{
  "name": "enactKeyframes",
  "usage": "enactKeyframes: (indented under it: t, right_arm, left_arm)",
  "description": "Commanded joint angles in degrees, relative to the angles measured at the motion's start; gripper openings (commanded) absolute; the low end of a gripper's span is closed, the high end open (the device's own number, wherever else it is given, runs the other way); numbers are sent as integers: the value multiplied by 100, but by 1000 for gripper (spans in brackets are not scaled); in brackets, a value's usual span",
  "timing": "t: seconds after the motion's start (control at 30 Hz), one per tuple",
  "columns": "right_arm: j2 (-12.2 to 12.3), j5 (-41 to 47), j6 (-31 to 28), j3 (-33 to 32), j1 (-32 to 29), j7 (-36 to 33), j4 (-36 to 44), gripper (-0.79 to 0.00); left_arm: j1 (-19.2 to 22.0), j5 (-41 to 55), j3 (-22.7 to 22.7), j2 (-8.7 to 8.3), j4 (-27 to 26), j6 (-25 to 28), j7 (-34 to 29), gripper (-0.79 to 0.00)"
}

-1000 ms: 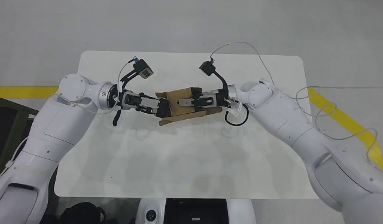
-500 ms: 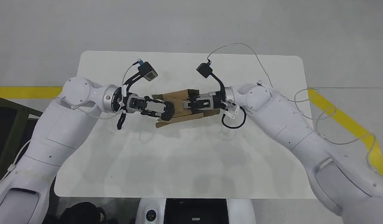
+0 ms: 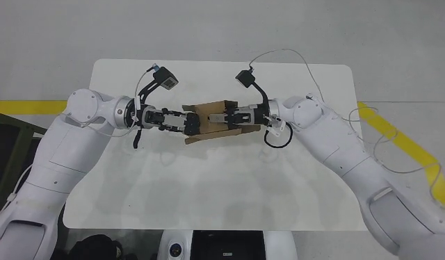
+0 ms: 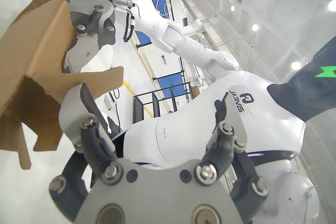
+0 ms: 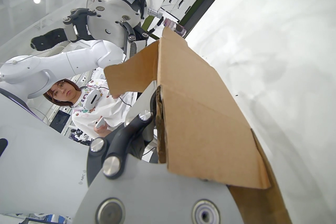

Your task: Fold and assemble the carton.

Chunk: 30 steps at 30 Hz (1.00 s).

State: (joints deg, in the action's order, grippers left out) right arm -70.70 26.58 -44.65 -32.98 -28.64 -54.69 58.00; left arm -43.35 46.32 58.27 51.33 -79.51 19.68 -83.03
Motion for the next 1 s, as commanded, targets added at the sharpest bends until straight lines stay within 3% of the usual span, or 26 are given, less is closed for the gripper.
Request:
enactKeyframes:
  t: [0.0,0.43,0.97]
  right_arm:
    - [42,-52,21,-119,-57,10,59,-785]
    - [180,-127,255,-518,-430,-327,656,-785]
    - [30,102,427,-401,-441,-921,854,-785]
  left_arm:
    - [-35,-5,38,2,18,3,-9,0]
    - [-55,57,339,8,297,-26,-183,0]
    - [-87,56,465,54,311,-161,-318,0]
